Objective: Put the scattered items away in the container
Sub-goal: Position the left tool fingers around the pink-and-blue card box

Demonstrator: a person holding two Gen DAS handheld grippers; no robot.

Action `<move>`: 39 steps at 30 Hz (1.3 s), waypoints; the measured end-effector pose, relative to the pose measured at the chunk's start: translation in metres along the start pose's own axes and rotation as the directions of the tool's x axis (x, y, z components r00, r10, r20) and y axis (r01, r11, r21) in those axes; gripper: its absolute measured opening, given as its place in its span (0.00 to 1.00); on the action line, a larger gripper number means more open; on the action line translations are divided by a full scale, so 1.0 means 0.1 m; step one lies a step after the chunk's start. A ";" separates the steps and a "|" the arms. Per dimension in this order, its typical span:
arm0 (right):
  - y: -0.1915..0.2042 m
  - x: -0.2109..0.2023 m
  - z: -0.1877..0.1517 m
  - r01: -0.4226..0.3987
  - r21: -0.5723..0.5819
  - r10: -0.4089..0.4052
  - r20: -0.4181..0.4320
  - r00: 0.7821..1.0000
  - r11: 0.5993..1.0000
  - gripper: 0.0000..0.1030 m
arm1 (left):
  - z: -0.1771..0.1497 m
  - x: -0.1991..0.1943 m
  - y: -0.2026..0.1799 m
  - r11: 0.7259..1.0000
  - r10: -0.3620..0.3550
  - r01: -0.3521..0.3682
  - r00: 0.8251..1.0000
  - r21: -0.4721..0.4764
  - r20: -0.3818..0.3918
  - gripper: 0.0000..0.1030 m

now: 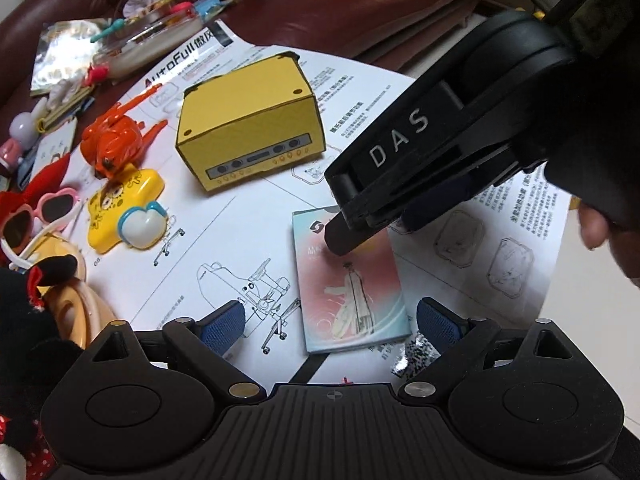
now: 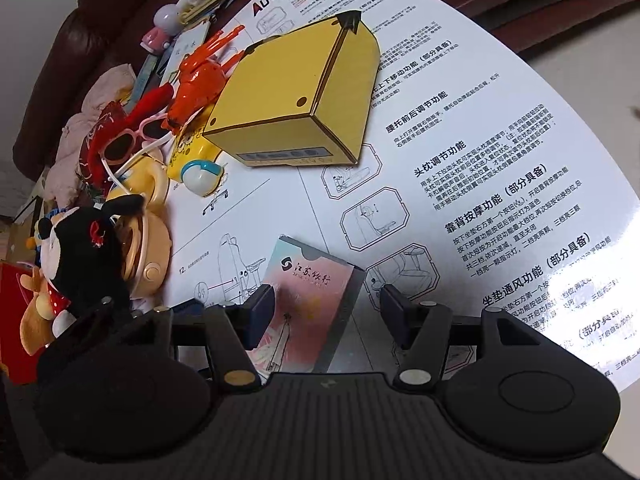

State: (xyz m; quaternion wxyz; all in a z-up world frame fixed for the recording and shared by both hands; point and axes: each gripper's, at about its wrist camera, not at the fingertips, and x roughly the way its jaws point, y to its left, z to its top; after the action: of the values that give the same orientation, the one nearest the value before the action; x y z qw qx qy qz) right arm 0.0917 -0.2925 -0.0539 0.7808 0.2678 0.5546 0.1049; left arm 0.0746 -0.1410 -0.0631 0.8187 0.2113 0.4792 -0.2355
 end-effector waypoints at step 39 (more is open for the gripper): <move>0.26 -0.09 -0.15 -0.224 0.216 0.239 -0.046 0.970 0.950 0.37 | -0.41 -0.09 0.55 0.960 -0.179 0.157 0.981 -0.230 -0.076 0.61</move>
State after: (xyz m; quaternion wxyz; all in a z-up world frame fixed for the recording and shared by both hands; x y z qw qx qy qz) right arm 0.0781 -0.2701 -0.0360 0.7103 0.4076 0.5548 0.1465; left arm 0.0750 -0.0714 -0.0672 0.7902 0.0879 0.5576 -0.2387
